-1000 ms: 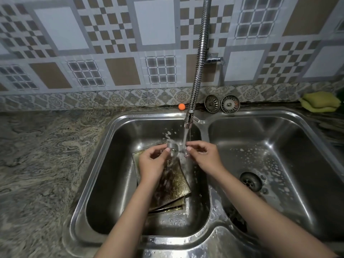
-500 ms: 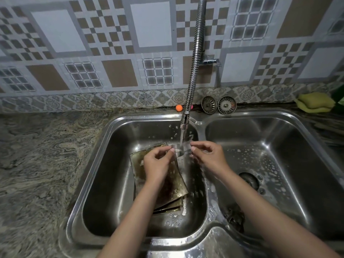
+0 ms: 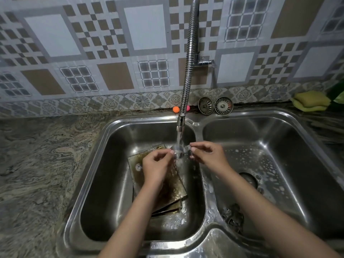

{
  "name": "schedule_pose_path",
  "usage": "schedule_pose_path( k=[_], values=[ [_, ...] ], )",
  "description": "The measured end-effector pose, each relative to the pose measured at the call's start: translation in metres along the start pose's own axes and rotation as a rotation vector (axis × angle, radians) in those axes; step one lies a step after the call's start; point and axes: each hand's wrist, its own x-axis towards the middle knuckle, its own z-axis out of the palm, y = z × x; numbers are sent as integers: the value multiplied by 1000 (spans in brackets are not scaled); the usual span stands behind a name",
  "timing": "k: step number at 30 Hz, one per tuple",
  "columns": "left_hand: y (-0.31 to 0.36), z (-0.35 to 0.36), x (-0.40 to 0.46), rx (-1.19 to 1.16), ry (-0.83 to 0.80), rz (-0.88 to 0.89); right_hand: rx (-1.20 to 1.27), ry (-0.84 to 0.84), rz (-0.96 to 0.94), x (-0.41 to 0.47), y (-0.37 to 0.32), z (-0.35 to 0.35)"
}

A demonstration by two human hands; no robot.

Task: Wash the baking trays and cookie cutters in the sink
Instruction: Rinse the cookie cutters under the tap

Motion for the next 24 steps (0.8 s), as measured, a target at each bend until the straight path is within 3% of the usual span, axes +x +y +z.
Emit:
schedule_pose_path(
  k=[9, 14, 18, 24],
  values=[
    [10, -28, -5, -85, 73, -56, -148, -100, -23, 3, 6, 24],
    [11, -40, -5, -83, 5, -60, -256, -92, -70, 5, -4, 29],
    [-12, -54, 5, 270, -18, 7, -335, -17, -142, -2, -27, 1],
    [-72, -82, 24, 789, -20, -286, -666, 41, -186, -22, -35, -82]
  ],
)
